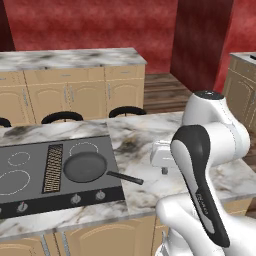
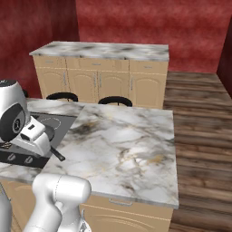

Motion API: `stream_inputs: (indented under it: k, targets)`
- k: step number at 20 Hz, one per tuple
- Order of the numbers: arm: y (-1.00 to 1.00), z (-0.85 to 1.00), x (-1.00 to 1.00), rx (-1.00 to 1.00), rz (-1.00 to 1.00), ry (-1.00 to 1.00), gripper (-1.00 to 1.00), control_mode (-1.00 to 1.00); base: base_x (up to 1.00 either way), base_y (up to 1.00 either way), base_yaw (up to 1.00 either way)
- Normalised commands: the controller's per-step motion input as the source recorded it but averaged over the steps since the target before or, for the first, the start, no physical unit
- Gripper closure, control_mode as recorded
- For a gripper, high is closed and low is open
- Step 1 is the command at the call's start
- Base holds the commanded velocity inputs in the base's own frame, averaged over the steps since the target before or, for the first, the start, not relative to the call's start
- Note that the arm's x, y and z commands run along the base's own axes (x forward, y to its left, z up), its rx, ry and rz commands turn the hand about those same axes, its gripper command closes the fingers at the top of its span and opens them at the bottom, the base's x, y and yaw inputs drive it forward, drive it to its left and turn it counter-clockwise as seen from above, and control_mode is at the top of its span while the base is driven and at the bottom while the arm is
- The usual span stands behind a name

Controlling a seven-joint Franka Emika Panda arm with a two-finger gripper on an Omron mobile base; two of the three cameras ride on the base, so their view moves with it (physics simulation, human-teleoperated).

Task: Place both pans onto different burners. Then place the lemon and the steak on different pans.

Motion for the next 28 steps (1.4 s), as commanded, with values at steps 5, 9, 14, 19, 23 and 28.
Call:
stream_inputs:
  k: [5,9,14,19,23,28]
  targets:
    - [0.00,0.00,0.00,0.00,0.00,0.00,-1.00,1.00,-0.27,0.07,-0.01]
    - [0.00,0.00,0.00,0.00,0.00,0.00,-1.00,1.00,-0.08,0.54,-0.01]
    - [0.00,0.00,0.00,0.00,0.00,0.00,-1.00,1.00,0.00,0.93,0.00]
    - [0.00,0.00,0.00,0.00,0.00,0.00,-1.00,1.00,0.00,0.99,0.00]
    - [0.00,0.00,0.00,0.00,0.00,0.00,-1.00,1.00,0.00,0.93,-0.01]
    - [0.00,0.00,0.00,0.00,0.00,0.00,-1.00,1.00,0.08,0.83,-0.01]
